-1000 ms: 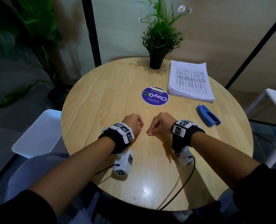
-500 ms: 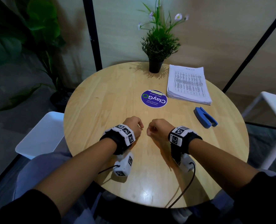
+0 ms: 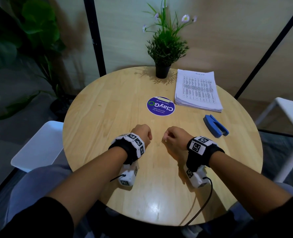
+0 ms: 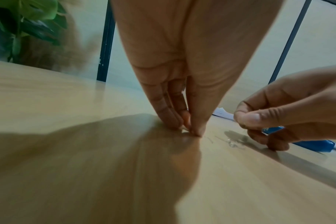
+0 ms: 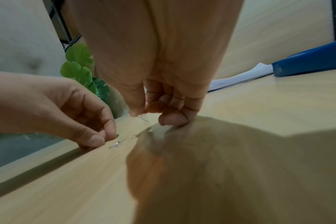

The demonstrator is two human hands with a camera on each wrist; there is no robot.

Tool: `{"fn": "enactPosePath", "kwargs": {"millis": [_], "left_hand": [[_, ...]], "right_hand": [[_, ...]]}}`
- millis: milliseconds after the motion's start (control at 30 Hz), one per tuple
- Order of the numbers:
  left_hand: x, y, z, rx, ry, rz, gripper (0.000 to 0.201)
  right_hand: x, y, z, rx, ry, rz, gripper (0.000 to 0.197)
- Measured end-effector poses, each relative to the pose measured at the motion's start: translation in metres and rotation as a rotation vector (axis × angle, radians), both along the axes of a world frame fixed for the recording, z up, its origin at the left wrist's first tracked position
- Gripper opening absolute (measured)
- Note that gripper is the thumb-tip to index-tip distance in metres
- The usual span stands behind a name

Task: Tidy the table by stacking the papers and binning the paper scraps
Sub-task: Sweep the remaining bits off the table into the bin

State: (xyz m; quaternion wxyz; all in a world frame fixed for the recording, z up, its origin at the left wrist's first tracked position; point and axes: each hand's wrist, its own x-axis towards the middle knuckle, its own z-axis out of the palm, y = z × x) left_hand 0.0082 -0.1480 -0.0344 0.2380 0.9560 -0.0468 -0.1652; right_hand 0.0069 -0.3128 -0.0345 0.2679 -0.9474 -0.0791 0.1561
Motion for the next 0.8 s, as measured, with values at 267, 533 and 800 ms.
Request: {"fn": "enactPosePath", "kwargs": {"millis": [267, 533, 800], "left_hand": [[-0.002, 0.000, 0.012, -0.059, -0.047, -0.123, 0.022], [-0.007, -0.012, 0.007, 0.010, -0.001, -0.229, 0.026], [0.004, -0.022, 0.014, -0.083, 0.013, -0.242, 0.027]], "right_hand": [[-0.003, -0.001, 0.001, 0.019, -0.004, -0.011, 0.016], [-0.002, -0.013, -0.001, 0.030, -0.017, -0.032, 0.013], [0.001, -0.017, 0.004, 0.021, -0.008, -0.031, 0.011]]}}
